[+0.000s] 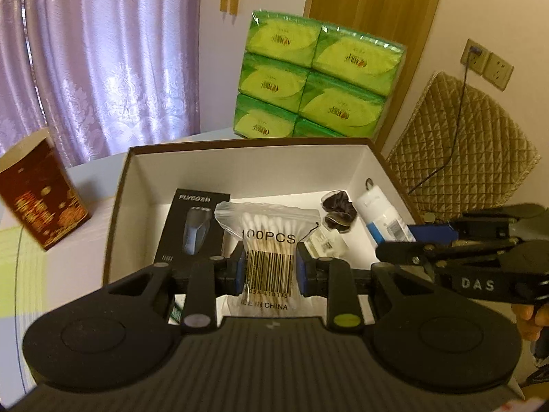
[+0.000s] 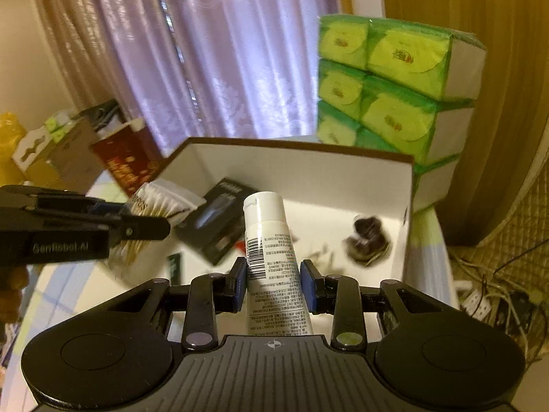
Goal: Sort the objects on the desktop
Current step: 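Carry the cotton swab bag and white tube over the brown box with both tools, then open the left tool to drop the swab bag while the right tool drops the tube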
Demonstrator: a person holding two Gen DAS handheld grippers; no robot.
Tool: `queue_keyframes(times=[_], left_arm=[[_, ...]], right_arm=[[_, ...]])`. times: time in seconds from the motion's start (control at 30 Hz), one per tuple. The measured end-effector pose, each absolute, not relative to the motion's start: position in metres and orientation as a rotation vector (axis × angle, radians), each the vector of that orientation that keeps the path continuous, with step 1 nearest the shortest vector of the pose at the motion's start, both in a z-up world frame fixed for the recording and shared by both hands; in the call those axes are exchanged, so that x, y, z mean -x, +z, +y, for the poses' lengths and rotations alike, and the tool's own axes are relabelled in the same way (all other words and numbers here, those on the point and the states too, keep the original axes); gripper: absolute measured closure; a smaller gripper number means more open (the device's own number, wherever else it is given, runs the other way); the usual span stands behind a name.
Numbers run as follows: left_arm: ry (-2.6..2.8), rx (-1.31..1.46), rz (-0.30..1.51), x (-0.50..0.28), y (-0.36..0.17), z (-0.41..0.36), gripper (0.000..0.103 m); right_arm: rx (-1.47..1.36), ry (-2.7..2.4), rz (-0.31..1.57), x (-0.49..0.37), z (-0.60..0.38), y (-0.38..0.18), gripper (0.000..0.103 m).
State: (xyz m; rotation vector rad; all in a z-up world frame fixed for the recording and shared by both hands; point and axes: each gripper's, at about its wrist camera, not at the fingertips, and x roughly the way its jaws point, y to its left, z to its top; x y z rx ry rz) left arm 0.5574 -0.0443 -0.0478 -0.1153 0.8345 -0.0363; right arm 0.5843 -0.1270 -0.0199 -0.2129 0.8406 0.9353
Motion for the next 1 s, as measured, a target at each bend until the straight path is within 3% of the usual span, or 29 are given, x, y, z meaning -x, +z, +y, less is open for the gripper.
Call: queue_keyframes(times=[0.53, 1.0], left_arm=[[-0.047, 0.106, 0.955, -0.665, -0.112, -0.044, 0.08], [-0.042, 0.106, 0.947, -0.686, -0.128, -0.033, 0.074]], right_arm=[[0.374, 0.863, 0.901, -0.666, -0.079, -0.067, 0.073], [0.412, 0.837, 0.913, -0.683, -0.069, -0.082, 0.073]])
